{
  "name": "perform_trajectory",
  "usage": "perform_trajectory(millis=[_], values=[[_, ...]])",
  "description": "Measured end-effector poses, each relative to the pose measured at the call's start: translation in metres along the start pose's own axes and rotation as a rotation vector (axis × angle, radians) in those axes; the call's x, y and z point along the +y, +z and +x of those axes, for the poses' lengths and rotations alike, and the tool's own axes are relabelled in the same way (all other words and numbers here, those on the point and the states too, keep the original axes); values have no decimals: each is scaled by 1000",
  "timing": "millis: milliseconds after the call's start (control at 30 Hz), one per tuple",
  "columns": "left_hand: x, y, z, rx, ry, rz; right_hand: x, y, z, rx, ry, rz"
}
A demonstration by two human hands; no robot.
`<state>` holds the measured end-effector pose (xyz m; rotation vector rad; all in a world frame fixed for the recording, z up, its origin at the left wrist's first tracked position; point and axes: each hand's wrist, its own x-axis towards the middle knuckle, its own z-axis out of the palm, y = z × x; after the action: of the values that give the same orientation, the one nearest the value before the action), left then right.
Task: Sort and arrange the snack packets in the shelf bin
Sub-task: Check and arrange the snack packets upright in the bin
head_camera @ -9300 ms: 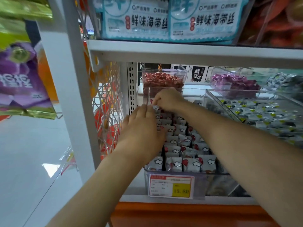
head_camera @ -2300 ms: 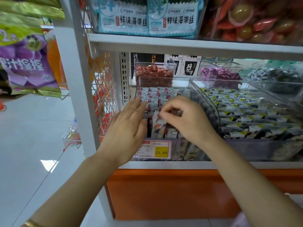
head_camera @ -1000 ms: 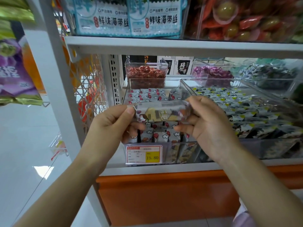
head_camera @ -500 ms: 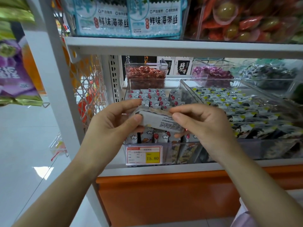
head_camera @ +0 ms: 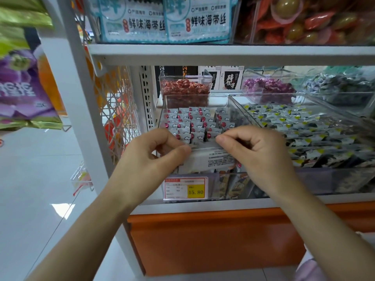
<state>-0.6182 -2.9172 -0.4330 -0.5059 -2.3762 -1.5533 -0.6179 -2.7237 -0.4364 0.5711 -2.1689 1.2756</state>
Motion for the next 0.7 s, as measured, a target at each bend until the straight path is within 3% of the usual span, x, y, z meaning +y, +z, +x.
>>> perform_trajectory(millis=[200, 400, 700], values=[[1, -10, 3, -47, 9, 13, -3, 2, 0, -57, 20, 79], [-4, -12, 2, -106, 10, 15, 1, 1, 0, -5, 3, 40], [-8, -6, 5, -71, 34, -5, 4, -28, 10, -423, 88, 18]])
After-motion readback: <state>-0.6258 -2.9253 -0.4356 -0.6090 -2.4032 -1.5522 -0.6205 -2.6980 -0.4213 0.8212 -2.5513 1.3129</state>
